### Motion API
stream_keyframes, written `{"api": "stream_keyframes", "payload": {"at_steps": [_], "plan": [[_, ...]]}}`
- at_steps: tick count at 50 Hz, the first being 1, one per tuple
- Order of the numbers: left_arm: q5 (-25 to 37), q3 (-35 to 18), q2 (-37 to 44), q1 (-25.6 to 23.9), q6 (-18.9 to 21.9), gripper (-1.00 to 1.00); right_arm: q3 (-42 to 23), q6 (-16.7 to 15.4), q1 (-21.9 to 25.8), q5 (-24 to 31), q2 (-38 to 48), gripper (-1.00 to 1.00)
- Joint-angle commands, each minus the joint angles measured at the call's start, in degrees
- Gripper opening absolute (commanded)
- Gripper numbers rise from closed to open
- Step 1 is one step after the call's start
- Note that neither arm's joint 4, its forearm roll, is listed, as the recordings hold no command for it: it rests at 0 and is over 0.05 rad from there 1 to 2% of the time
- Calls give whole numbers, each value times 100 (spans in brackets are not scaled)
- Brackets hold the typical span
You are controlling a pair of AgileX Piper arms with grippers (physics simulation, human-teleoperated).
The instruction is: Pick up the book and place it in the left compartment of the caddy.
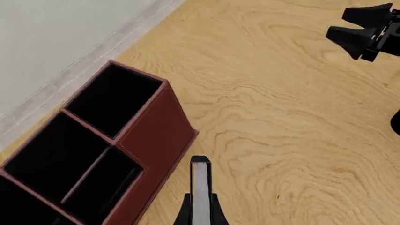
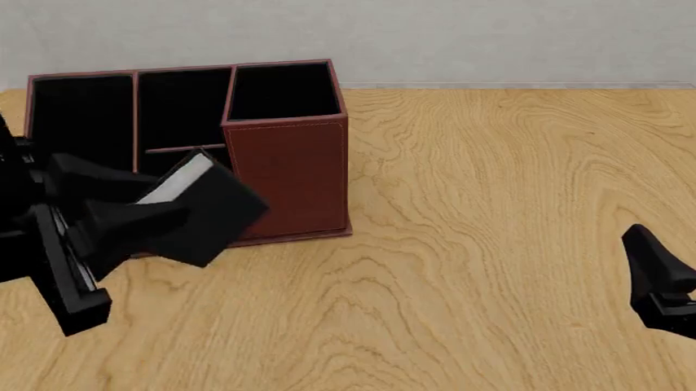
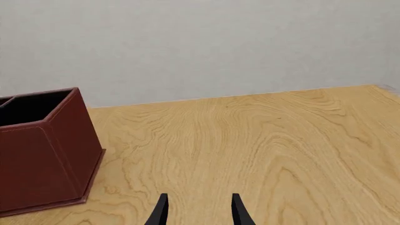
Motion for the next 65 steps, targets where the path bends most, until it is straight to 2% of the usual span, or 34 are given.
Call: {"api": "stream_keyframes", "payload": {"at_steps": [1,3,11,15,27,30,37,44,48,51,52,54,57,59,61,64,65], "plan": [[-347,-231,-262,259,19,-100,0,57,17,44,-70,100],[-379,-363,-381,214,-68,-100,0,69,23,63,-95,100],[-757,-663,-455,834,-28,-100,0,102,41,111,-171,100],[-848,-731,-557,850,-107,-100,1,105,33,151,-224,100],[-1389,-766,-452,1776,-38,-100,0,145,25,188,-276,100],[-1630,-737,-352,2208,180,-100,0,160,29,196,-283,100],[-1783,-809,142,2613,514,-100,0,210,18,225,-318,100],[-1800,-1138,649,3194,319,-100,-1,237,29,196,-279,100],[-1767,-1205,744,3203,324,-100,-1,245,28,177,-260,100],[-1704,-1355,866,3447,219,-100,-1,235,34,189,-274,100],[-1776,-1324,820,3474,299,-100,0,230,34,187,-272,100],[-1744,-1412,807,3580,140,-100,0,224,34,192,-276,100],[-1739,-1488,745,3600,116,-100,-2,219,36,188,-270,100],[-1549,-1675,910,3660,-99,-100,1,213,43,175,-252,100],[-1630,-1616,911,3623,81,-100,1,204,52,165,-236,100],[-1629,-1666,976,3668,75,-100,-1,203,58,161,-228,100],[-1596,-1731,1050,3819,-5,-100,-2,203,57,171,-236,100]]}}
